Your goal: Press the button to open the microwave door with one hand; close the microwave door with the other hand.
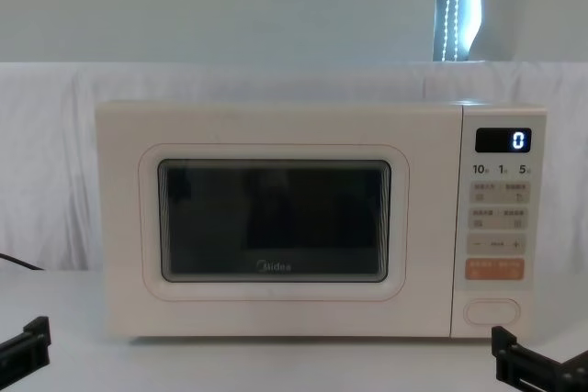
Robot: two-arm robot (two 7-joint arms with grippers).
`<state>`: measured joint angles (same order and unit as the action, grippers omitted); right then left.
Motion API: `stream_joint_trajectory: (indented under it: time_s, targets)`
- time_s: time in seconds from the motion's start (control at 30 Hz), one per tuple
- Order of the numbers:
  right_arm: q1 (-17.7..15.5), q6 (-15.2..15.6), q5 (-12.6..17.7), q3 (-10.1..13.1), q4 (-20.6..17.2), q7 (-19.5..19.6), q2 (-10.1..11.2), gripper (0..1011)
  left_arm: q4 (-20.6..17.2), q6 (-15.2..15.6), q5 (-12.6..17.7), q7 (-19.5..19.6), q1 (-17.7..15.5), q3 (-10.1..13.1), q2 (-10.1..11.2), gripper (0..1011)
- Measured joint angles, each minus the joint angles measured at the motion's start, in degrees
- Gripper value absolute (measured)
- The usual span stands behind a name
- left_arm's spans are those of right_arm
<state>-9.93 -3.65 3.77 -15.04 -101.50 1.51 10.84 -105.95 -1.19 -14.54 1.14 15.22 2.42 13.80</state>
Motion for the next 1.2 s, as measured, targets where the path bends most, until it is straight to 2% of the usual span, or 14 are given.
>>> stream_joint_trajectory:
  time_s: [1.2]
  targets:
    - [0.0,0.0,0.0,0.0,0.0,0.0,0.0,1002,0.0,0.0,0.0,0.0,0.0,0.0,0.0,1001]
